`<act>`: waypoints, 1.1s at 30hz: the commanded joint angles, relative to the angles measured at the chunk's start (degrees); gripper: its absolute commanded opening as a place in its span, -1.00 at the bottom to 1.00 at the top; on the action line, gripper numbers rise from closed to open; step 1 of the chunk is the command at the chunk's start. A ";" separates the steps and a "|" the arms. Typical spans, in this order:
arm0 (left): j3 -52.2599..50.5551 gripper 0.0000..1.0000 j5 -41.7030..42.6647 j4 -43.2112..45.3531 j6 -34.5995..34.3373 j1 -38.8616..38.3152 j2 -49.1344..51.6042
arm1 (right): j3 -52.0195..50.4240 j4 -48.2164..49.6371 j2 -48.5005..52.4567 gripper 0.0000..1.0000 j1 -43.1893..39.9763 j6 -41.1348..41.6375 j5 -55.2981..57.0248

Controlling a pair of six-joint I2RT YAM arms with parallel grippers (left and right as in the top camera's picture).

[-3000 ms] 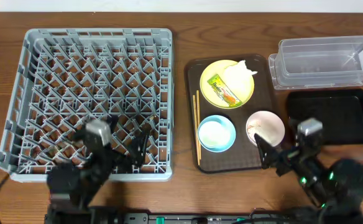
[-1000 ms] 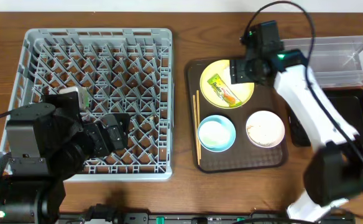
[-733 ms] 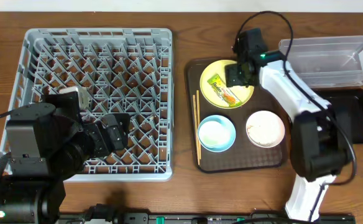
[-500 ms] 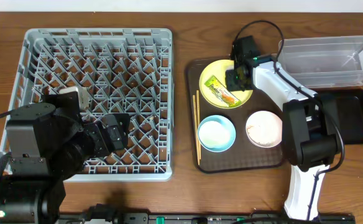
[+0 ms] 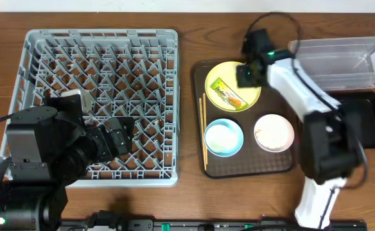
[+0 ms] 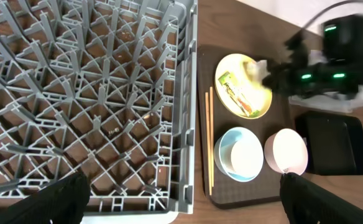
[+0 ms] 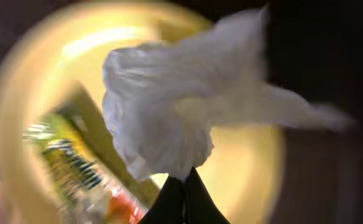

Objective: Sort waste into correct bins and load items into the dishwasher
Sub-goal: 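Grasp the white tissue on the yellow plate with the right gripper, then carry the tissue to the clear plastic bin and release it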

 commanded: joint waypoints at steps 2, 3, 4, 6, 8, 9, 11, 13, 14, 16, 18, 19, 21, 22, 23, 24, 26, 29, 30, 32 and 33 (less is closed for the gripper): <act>0.46 0.96 -0.72 -0.17 -0.31 0.09 0.00 | 2.80 -0.15 -11.87 -0.98 -4.79 0.24 0.26; 0.46 0.96 -0.70 -0.17 -0.31 0.09 0.00 | 2.80 -0.24 -13.49 -0.98 -5.99 0.24 0.50; 0.46 0.96 -0.72 -0.17 -0.31 0.09 0.00 | 2.80 -0.37 -14.71 -0.98 -7.32 0.24 1.11; 0.46 0.96 -0.72 -0.17 -0.31 0.09 0.00 | 2.80 -0.68 -16.09 -0.98 -10.32 0.22 2.19; 0.46 0.96 -0.72 -0.17 -0.31 0.09 0.00 | 2.75 -0.81 -15.96 -0.98 -14.01 -0.20 1.99; 0.46 0.96 -0.72 -0.17 -0.31 0.09 0.00 | 2.69 -0.81 -15.37 -0.98 -15.56 -0.22 1.88; 0.46 0.96 -0.72 -0.17 -0.31 0.09 0.00 | 2.69 -1.18 -13.92 -0.98 -18.36 -1.62 1.66; 0.46 0.96 -0.72 -0.17 -0.31 0.09 0.00 | 2.69 -1.81 -12.17 -0.98 -20.04 -2.80 1.33; 0.46 0.96 -0.70 -0.17 -0.31 0.09 0.00 | 2.69 -1.95 -11.19 -0.98 -20.61 -3.72 0.81; 0.46 0.95 -0.72 -0.17 -0.31 0.09 0.00 | 2.69 -1.73 -9.20 -0.98 -21.22 -5.22 -0.55; 0.46 0.96 -0.72 -0.17 -0.31 0.09 0.00 | 2.69 -1.11 -7.30 -0.98 -21.18 -5.64 -0.74; 0.46 0.96 -0.72 -0.17 -0.31 0.09 0.00 | 2.69 -0.50 -6.51 -0.98 -21.05 -5.64 -0.74; 0.46 0.96 -0.72 -0.17 -0.31 0.09 0.00 | 2.69 0.96 -5.70 -0.73 -20.98 -6.29 -0.70; 0.46 0.95 -0.72 -0.17 -0.31 0.09 0.00 | 2.69 1.55 -5.55 -0.25 -20.98 -6.27 -0.70; 0.46 0.96 -0.70 -0.17 -0.31 0.09 0.00 | 2.71 1.88 -5.57 0.02 -20.98 -6.25 -1.03; 0.46 0.96 -0.70 -0.17 -0.31 0.09 0.00 | 2.82 1.73 -5.97 0.15 -20.94 -6.25 -2.08; 0.46 0.96 -0.70 -0.17 -0.31 0.09 0.00 | 3.06 0.42 -7.34 0.23 -20.63 -6.25 -6.58; 0.46 0.96 -0.70 -0.17 -0.31 0.09 0.00 | 3.08 -1.97 -10.60 0.32 -18.91 -6.27 -15.80; 0.46 0.96 -0.70 -0.17 -0.31 0.09 0.00 | 3.08 -2.82 -11.50 0.33 -17.88 -6.27 -17.66; 0.46 0.96 -0.70 -0.17 -0.31 0.09 0.00 | 3.08 -4.33 -12.70 0.33 -15.06 -7.23 -18.47; 0.46 0.96 -0.70 -0.17 -0.31 0.09 0.00 | 3.08 -5.11 -12.85 0.29 -13.27 -8.37 -18.45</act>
